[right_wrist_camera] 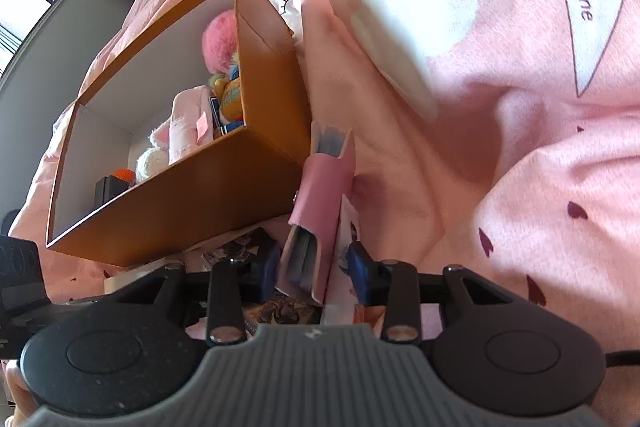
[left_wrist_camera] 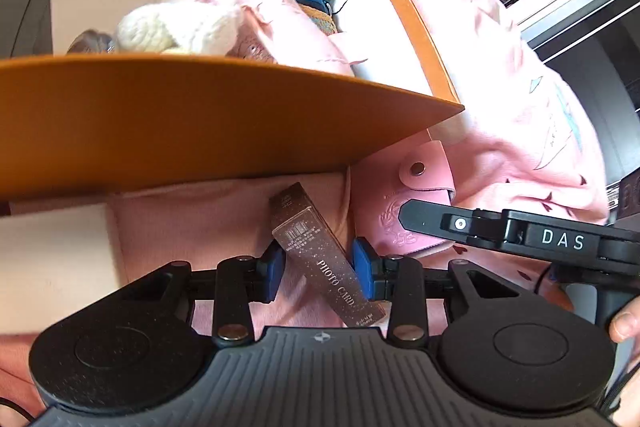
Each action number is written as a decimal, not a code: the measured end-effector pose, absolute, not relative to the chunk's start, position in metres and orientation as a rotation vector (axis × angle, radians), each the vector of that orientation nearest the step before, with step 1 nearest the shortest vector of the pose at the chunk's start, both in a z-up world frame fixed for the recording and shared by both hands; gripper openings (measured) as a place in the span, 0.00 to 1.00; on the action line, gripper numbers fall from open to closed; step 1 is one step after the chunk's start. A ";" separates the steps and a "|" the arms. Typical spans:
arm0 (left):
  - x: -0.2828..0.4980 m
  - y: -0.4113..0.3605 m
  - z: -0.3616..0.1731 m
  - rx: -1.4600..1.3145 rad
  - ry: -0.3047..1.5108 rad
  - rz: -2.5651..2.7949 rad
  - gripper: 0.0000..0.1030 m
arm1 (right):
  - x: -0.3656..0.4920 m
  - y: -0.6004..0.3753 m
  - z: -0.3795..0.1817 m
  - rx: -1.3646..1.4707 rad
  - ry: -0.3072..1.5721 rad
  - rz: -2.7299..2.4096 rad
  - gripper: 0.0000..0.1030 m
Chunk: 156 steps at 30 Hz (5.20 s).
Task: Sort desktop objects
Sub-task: 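Grasp photo card box with left tool while right tool grasps pink card holder, then lift photo card box with left tool while right tool lifts card holder, then carry photo card box over orange box while right tool carries card holder, then lower and release photo card box in box while right tool releases card holder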
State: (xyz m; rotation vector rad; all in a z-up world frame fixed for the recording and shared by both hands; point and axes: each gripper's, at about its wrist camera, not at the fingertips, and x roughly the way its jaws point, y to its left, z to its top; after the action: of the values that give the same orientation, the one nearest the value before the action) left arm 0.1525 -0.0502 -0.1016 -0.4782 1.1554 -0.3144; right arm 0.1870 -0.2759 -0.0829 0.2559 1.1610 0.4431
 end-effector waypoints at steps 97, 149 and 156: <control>0.216 0.106 0.036 -0.308 0.971 -0.058 0.25 | 0.256 -0.117 0.030 0.075 0.850 0.819 0.23; 0.213 0.167 0.020 -0.373 0.885 0.146 0.33 | 0.311 -0.007 -0.074 0.067 1.087 0.789 0.23; 0.201 0.179 0.003 -0.434 0.908 0.154 0.33 | 0.301 0.017 -0.071 0.013 1.069 0.821 0.23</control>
State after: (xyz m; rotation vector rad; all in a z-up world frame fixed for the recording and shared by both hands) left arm 0.2009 0.1785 0.0035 -0.4343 0.9083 0.1538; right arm 0.3015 0.0169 -0.0706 0.0135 1.0688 0.8212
